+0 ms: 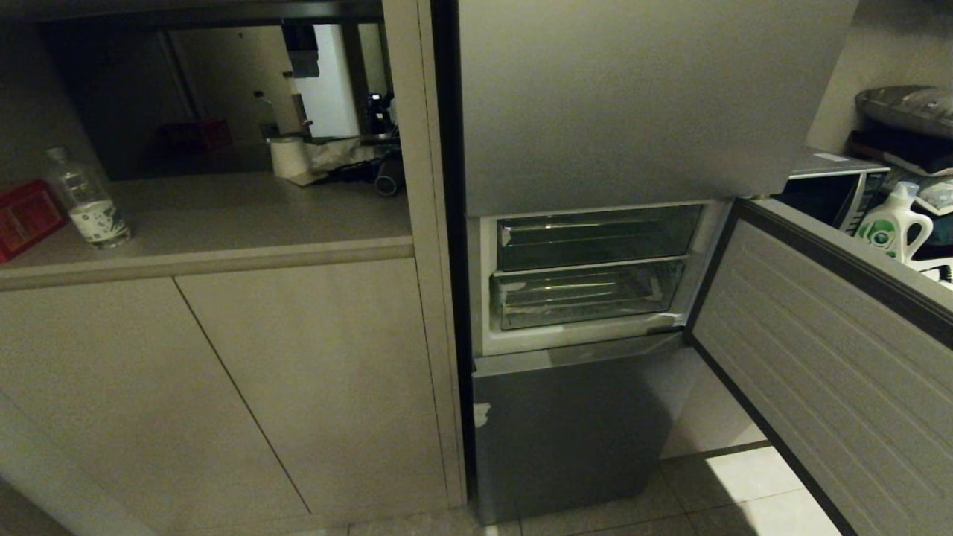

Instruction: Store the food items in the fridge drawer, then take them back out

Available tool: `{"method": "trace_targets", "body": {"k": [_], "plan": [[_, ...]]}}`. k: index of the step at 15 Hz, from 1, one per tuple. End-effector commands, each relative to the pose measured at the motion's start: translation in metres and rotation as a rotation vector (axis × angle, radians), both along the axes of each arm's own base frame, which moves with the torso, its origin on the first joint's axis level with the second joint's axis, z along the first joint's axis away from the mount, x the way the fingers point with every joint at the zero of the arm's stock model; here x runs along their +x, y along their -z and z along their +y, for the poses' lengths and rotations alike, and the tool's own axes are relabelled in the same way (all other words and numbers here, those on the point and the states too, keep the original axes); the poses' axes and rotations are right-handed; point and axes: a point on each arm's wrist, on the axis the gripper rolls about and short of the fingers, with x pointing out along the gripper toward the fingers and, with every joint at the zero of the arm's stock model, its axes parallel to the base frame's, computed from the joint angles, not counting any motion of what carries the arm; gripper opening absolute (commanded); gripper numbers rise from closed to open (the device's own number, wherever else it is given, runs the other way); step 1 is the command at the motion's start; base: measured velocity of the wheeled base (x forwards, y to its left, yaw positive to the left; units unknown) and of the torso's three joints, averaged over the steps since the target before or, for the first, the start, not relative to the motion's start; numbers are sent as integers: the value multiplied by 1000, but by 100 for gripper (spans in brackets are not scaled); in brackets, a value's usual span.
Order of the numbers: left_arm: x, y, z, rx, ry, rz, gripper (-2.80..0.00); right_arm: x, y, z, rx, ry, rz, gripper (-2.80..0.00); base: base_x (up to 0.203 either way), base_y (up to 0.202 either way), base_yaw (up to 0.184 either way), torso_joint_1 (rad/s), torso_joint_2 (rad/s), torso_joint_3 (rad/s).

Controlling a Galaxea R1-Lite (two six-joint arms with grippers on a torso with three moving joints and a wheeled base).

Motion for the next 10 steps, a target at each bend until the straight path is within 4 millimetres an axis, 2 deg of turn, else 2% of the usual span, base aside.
{"method": "trace_targets", "body": {"k": [1,3,10], "plan": [[0,0,0,0,0,1,-280,-3,-17,14,-77,-24,-34,-280,0,0,0,0,0,0],[0,0,0,0,0,1,-280,-2,-25,15,-97,-79,-63,-280,0,0,0,0,0,0],[0,0,0,-1,0,1,-280,2,-44,3,-105,-80,-123,-280,0,0,0,0,0,0]]}}
